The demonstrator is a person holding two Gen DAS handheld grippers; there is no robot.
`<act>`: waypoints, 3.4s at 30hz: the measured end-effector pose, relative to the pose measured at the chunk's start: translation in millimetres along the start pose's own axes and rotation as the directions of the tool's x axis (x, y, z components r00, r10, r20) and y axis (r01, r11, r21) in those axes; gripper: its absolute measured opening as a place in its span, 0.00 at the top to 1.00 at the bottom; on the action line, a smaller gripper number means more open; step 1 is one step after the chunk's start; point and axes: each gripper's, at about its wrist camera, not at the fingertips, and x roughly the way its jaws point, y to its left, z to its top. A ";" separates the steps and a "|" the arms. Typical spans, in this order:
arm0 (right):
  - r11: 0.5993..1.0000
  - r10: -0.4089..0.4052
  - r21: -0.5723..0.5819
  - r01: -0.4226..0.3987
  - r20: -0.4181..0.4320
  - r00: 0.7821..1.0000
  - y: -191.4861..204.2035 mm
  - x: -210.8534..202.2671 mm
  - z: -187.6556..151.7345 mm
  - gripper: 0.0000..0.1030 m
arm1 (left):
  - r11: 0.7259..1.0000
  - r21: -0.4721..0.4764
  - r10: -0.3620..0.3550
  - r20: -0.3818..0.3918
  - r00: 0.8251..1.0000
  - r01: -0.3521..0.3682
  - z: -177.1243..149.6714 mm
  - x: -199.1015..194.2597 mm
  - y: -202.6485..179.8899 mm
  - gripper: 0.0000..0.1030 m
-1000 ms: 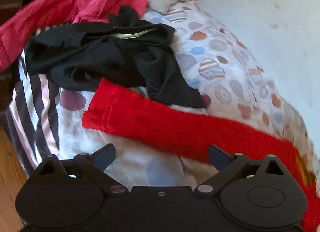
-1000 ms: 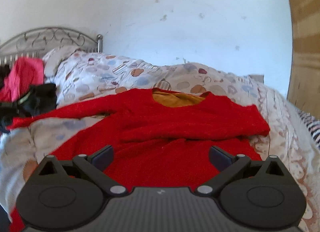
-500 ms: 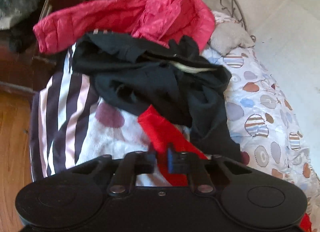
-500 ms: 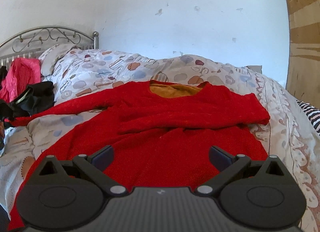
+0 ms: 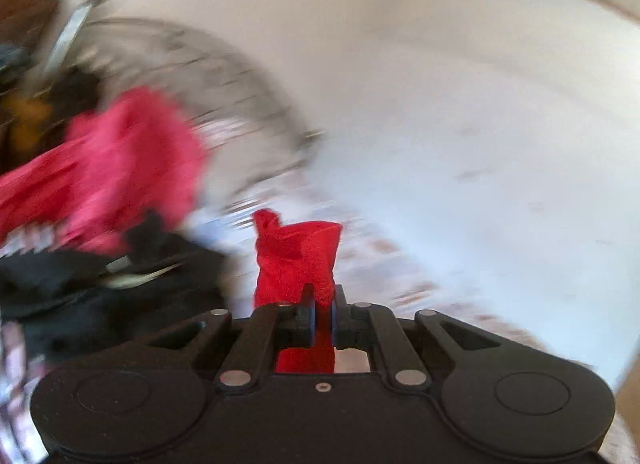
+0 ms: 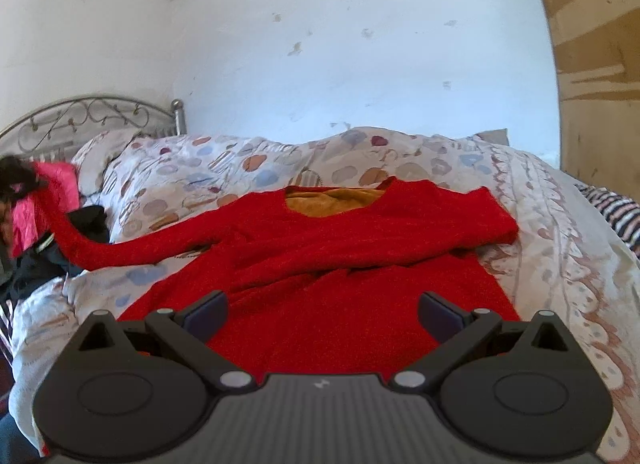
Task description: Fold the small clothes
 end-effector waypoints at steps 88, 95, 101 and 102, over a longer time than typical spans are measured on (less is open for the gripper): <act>0.998 -0.055 -0.048 0.047 -0.197 0.979 -27.5 48.4 -3.5 0.00 | 0.832 0.382 -0.101 -0.608 0.787 0.402 -160.3 198.8 -157.6 0.54; 0.997 -0.063 -0.050 0.054 -0.193 0.979 -25.2 43.5 -5.1 0.00 | 0.852 0.396 -0.081 -0.548 0.833 0.343 -136.9 160.5 -149.0 0.11; 0.990 -0.118 -0.094 0.106 -0.131 0.984 -21.8 14.0 -8.8 0.00 | 0.854 0.357 -0.138 -0.546 0.827 0.378 -122.6 85.0 -127.2 0.01; 0.987 -0.139 -0.100 0.126 -0.126 0.982 -22.4 7.5 -10.0 0.00 | 0.854 0.346 -0.150 -0.554 0.819 0.390 -122.9 70.4 -122.7 0.01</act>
